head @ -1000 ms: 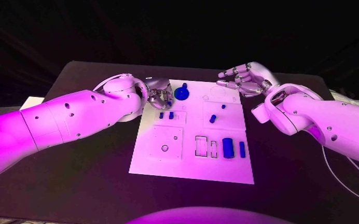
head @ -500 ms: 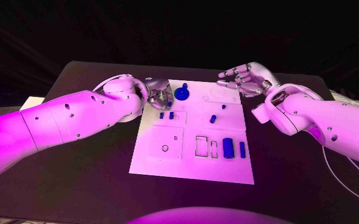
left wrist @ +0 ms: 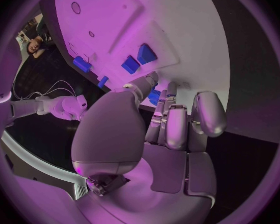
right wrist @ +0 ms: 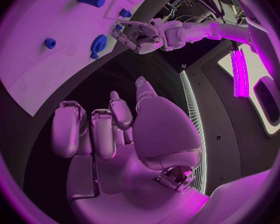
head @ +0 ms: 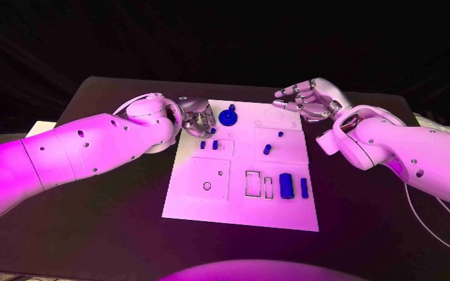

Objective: Assemble the parts on the task board

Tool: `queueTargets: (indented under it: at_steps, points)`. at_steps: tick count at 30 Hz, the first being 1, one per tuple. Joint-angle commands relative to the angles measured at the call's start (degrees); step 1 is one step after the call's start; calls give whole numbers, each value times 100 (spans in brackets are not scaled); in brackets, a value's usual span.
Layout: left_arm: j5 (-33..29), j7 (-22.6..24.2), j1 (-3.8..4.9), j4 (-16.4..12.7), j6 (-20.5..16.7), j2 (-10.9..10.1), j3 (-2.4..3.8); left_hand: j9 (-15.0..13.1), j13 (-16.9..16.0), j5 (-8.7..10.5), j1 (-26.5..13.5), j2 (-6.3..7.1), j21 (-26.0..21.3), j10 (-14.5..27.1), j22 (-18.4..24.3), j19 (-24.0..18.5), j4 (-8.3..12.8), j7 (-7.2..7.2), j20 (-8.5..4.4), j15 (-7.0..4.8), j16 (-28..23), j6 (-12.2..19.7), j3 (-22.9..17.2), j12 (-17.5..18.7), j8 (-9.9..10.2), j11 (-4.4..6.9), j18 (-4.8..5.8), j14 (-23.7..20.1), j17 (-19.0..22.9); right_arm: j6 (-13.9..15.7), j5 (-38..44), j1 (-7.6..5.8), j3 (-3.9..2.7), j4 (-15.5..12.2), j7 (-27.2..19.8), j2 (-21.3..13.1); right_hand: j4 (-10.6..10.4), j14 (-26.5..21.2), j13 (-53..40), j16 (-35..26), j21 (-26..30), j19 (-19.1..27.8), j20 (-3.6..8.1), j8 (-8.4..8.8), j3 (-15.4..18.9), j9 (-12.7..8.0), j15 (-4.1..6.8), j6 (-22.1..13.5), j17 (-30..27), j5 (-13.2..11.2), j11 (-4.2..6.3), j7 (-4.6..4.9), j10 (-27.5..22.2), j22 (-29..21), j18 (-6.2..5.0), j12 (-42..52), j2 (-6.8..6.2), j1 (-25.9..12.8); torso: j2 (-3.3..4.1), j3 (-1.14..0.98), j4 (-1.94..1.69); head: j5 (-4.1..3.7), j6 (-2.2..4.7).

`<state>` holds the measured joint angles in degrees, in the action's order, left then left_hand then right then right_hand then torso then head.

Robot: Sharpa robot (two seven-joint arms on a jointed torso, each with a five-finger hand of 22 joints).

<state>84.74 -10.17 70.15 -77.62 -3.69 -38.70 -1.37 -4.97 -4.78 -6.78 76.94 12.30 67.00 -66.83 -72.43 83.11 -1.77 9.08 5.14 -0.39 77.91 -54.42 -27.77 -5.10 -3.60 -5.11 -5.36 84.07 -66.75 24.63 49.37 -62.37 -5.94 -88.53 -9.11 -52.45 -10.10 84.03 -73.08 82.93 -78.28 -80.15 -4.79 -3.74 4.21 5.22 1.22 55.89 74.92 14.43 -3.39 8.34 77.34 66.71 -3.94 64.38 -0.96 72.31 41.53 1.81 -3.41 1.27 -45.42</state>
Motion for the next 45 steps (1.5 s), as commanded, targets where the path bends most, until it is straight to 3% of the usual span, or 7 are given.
queueTargets:
  at_steps: [1, 9, 12, 19, 24, 32, 45]
  points:
    - [-33, -23, 1, -53, -81, -71, 4, 16, 3, -13, -13, 8, -24, 45, 9, -3, 2, 6, 49, 39, -33, 41, 41, 40, 11, 5, 32, 155, 21, -52, 43, 4, -1, 31, 12, -3, 14, 304, 429, -93, 59, 65, 0, -9, 71, 9, -6, -2, 176, 19, 13, -7, -307, -88, -81, -619, 60, 28, -2, 2, -1, 0, 7]
    - [-1380, 535, 11, -195, -466, -472, 37, 26, 5, -80, 148, -79, -304, 89, 202, -97, 36, 20, 72, 64, -89, -146, -53, 53, -106, -36, -22, 119, 134, -392, 893, 4, -1, 168, 449, -21, 416, 245, 2892, -393, 240, 136, 27, -28, -334, 25, -4, 47, -194, -91, -7, 21, -1682, -362, -127, -3835, 254, 914, -10, 0, -2, -31, 46]
    - [-2673, 1174, 16, -224, -871, -657, 46, 28, 1, -115, 288, -170, -502, 51, 337, -174, 92, 46, 76, 69, -146, -268, -248, 34, -162, -43, -63, 83, 228, -614, 1780, 4, -1, 168, 736, -36, 505, 249, 3796, -447, 283, 137, -7, -19, -591, 25, -52, 138, -254, -125, -86, 60, -1581, -421, -137, -4628, 137, 1086, -8, -7, -6, -45, 71]
    - [-6773, 2575, 10, -479, -1380, -920, 19, 90, -13, -89, 192, -276, -2555, 11, 1742, -1134, 12, 114, 130, 115, -1414, -324, -461, -147, -163, -80, -425, -784, 2130, -1120, 3990, 31, -2, -14, 1441, -38, 745, 251, 5312, -531, 285, 83, -54, -6, -1546, 31, -37, 527, -385, -77, -91, -11, -1276, -418, -125, -5667, -280, 1183, -1, 8, 5, -169, 144]
    - [-8012, 2971, -2, -690, -1376, -1020, 7, 96, -45, -78, 99, -304, -2948, -24, 2012, -1302, -36, 107, 133, 111, -1607, -358, -331, -276, -182, -64, -487, -927, 2420, -1420, 4989, 86, -2, -168, 1789, -11, 718, 242, 5654, -569, 312, 86, -52, -13, -1790, 34, -62, 639, -444, -262, -73, -71, -1258, -455, -139, -5841, -448, 1032, -7, 9, -9, -294, 178]
    - [-8623, 3160, -14, -847, -1386, -1108, -1, 102, -61, -79, 85, -313, -3152, -15, 2156, -1372, -31, 110, 131, 110, -1699, -355, -254, -343, -182, -61, -514, -994, 2564, -1674, 5707, 123, -3, -266, 2058, 42, 616, 216, 6008, -711, 374, 94, 2, 5, -1995, 16, 13, 644, -653, -389, -34, -141, -1258, -538, -153, -5974, -646, 802, 0, 0, 0, -329, 217]
    - [-8710, 3165, -17, -772, -1585, -1143, -3, 110, -62, -83, 93, -318, -3181, 28, 2179, -1367, -17, 129, 132, 116, -1707, -323, -222, -363, -166, -74, -512, -998, 2585, -1555, 5914, 143, -3, -297, 2119, 94, 584, 218, 6251, -750, 402, 79, -2, 2, -2253, 11, 3, 683, -713, -458, -50, -124, -1200, -563, -150, -6020, -655, 771, 4, 3, 3, -322, 228]
